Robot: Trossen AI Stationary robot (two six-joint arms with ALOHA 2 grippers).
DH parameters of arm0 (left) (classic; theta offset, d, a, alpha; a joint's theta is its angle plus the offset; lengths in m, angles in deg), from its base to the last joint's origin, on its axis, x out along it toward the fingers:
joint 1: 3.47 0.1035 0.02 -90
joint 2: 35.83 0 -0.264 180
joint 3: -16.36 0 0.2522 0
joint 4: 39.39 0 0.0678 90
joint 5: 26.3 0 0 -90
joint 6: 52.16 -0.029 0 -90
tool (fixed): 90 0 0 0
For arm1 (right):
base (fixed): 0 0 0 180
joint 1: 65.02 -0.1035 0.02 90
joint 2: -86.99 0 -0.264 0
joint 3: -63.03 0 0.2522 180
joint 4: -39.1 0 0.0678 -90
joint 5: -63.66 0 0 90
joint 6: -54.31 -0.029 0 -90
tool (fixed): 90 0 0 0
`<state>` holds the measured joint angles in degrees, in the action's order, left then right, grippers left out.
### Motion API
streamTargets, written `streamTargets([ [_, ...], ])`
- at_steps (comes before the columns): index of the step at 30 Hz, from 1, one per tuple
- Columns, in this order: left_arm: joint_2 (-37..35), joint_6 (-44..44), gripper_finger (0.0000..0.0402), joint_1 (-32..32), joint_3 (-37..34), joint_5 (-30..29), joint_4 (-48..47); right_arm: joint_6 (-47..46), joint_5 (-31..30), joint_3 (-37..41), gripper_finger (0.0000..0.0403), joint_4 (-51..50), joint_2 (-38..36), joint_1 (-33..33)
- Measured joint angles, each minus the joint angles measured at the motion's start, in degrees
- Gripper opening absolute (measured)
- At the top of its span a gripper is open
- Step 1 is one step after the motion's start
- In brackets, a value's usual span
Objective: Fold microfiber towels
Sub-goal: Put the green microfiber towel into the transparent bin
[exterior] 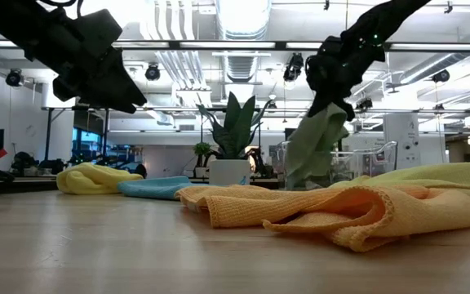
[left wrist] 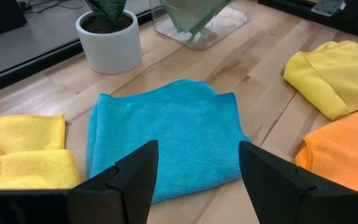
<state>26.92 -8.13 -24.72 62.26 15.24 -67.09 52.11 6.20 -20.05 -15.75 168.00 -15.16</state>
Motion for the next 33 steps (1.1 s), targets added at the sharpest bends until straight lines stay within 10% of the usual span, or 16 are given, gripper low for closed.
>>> streamTargets([
  [10, 0.0, 0.0, 0.0207, 0.0, 0.0, 0.0, 0.0, 6.4, -12.6, 0.6, 0.0013, -12.4, 0.3, 0.8],
  [33, 0.0, -1.0, 0.0207, 0.0, 0.0, -0.3, 0.0, -1.8, -35.6, 4.3, 0.0060, -5.9, 0.4, 0.9],
])
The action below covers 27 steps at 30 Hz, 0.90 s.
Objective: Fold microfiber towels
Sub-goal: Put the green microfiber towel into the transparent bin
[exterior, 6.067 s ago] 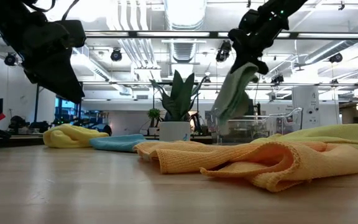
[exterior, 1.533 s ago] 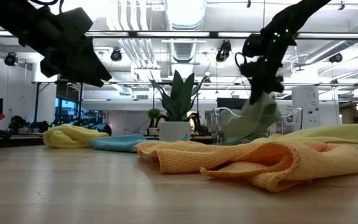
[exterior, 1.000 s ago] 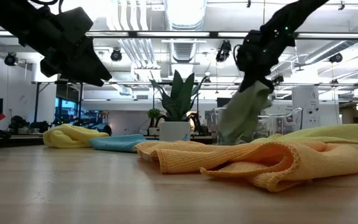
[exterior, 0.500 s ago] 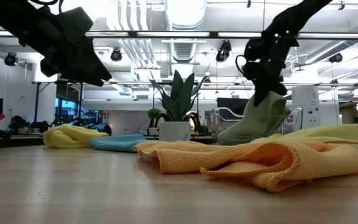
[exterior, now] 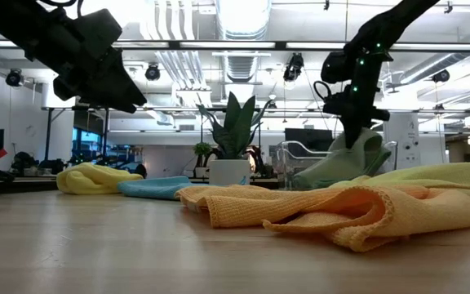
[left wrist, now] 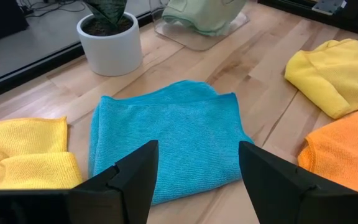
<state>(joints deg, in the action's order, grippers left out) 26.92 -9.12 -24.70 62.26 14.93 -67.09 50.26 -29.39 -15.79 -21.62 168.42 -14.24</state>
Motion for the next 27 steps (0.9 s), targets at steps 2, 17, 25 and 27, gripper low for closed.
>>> streamTargets([
  [2, 0.0, 0.0, 0.0207, 0.0, 0.0, 0.0, 0.0, 0.2, -1.7, 0.0, 0.0084, 0.0, 0.0, 0.0],
  [17, 0.0, 0.0, 0.0207, 0.1, 0.0, -0.1, 1.3, 4.3, -9.1, -5.5, 0.0195, -2.2, 0.0, 0.2],
  [25, 0.0, 0.0, 0.0207, 0.2, 0.0, -0.2, 3.7, 5.1, 0.5, -5.0, 0.0119, 1.2, 0.4, -0.8],
  [27, 0.0, -0.1, 0.0207, 0.2, 0.0, -0.2, 4.0, 5.1, 2.1, -4.3, 0.0092, 2.6, 1.0, -1.3],
])
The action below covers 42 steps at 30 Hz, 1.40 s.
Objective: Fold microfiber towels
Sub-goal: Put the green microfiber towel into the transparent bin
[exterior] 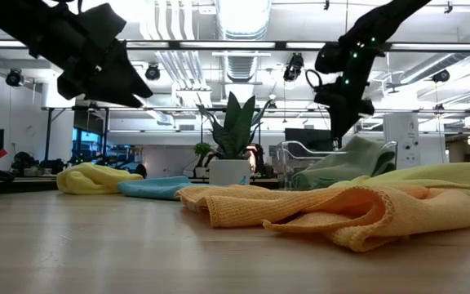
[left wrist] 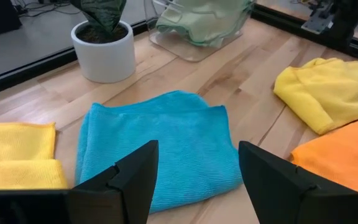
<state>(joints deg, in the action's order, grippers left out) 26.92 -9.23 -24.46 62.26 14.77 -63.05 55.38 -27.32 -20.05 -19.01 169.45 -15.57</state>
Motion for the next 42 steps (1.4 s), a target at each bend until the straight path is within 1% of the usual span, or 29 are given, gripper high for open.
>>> streamTargets([
  [5, 0.0, -0.4, 0.0207, 0.0, 0.0, -0.1, 0.5, 0.0, -0.1, 2.4, 0.0033, 2.8, 2.0, -0.6],
  [8, 0.0, -0.4, 0.0207, 0.0, 0.0, -0.1, 0.5, 0.1, -0.1, 3.5, 0.0013, 3.5, 3.9, -0.6],
  [14, 0.0, -0.4, 0.0207, 0.0, 0.0, -0.2, 0.5, -0.2, -0.1, 5.0, 0.0009, 6.4, 8.6, -0.6],
  [20, 0.0, -0.4, 0.0207, 0.0, 0.0, -0.2, 0.4, -0.3, -0.1, 5.0, 0.0009, 8.1, 13.9, -0.6],
  [24, 0.0, -0.4, 0.0207, 0.0, 0.0, -0.2, 0.4, 0.0, -0.2, 4.5, 0.0009, 8.8, 16.0, -0.6],
  [32, 0.0, -1.3, 0.0207, 0.0, 0.0, -1.0, 0.4, 0.0, 0.2, 4.1, 0.0009, 10.2, 16.2, -1.2],
  [37, 0.0, -1.6, 0.0207, 0.0, 0.0, -1.2, 0.4, 0.0, 5.7, 4.1, 0.0009, 10.2, 15.0, -1.2],
  [42, 0.0, -1.6, 0.0207, 0.0, 0.0, -1.3, 0.4, -0.2, 5.7, 4.1, 0.0009, 10.4, 12.7, -1.2],
])
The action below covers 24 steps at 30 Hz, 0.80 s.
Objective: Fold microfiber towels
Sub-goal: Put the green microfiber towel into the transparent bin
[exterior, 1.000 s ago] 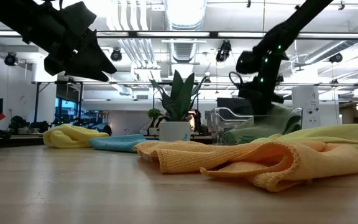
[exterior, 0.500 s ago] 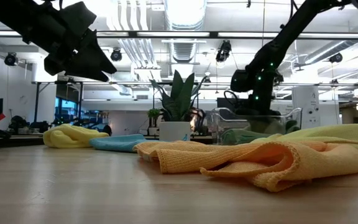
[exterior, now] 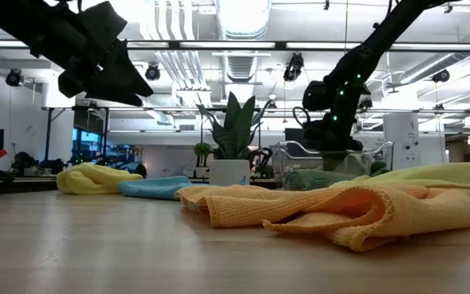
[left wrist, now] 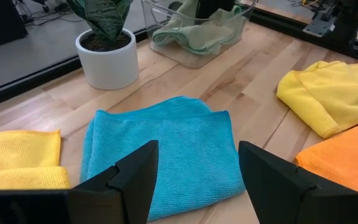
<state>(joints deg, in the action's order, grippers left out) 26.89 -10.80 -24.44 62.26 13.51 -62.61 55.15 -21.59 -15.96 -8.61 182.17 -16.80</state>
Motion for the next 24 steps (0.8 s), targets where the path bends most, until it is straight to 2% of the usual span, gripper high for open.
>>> streamTargets([
  [6, 0.0, 0.0, 0.0207, 0.0, 0.0, 0.0, 0.0, -0.2, 0.1, 0.0, 0.0009, 0.3, -1.6, -0.7],
  [17, 0.0, -0.2, 0.0207, 0.0, 0.0, 0.0, 0.0, 0.5, 0.3, 0.0, 0.0009, 0.4, 0.5, -3.9],
  [19, 0.0, -0.2, 0.0207, 0.0, 0.0, 0.0, 0.0, 0.7, 2.6, 0.0, 0.0009, 0.5, 0.6, -4.0],
  [23, 0.0, -0.2, 0.0207, 0.0, 0.0, 0.0, 0.0, -0.3, 11.8, -0.1, 0.0009, 4.0, 0.6, -4.0],
  [24, 0.0, -0.2, 0.0207, 0.0, 0.0, 0.0, 0.0, -1.0, 12.2, -0.4, 0.0009, 4.5, 0.6, -4.0],
])
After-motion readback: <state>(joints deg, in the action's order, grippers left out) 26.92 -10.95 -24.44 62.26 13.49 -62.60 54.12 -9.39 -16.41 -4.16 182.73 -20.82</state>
